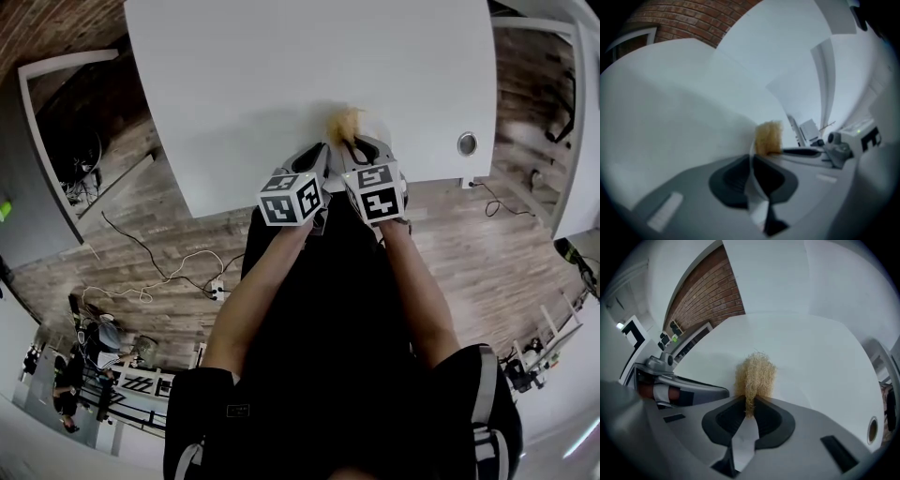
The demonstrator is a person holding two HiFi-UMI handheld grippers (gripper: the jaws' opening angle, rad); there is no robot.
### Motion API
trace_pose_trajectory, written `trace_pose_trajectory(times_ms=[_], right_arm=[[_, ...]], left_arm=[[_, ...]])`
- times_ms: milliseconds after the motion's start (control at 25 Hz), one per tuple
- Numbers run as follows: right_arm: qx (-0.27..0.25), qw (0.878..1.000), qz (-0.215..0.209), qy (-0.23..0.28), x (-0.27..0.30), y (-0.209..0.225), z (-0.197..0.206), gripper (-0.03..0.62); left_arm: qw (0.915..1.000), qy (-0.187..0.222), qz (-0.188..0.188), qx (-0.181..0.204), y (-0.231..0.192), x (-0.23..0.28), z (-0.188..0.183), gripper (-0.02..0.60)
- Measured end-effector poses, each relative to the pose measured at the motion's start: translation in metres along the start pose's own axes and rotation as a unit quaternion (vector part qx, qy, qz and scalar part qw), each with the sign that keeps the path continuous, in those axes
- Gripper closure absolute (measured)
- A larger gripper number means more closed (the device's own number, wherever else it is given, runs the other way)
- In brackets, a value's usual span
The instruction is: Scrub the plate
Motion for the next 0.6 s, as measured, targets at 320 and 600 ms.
trace_pose_trajectory(times_ms=[320, 600], right_arm=[[-0.035, 0.998, -0.044, 0.005, 0.006, -0.012, -0.012, 0.545], [0.006, 1.0, 0.006, 0.013, 0.006, 0.025, -0.023, 0.545]], left_arm=[[0.9999, -0.004, 0.0, 0.012, 0.0, -0.001, -0.002, 0.552], [1.0, -0.001, 0.002, -0.003, -0.002, -0.001, 0.0, 0.552]])
Point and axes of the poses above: the fingertips, and each gripper's own axes: x forward along the fingers, y to its right, z out of its underside, the point moved 5 cm from there along -x, backward along the fingers, and after that the axes turned 4 degrees about z, right-handed, at the moved point
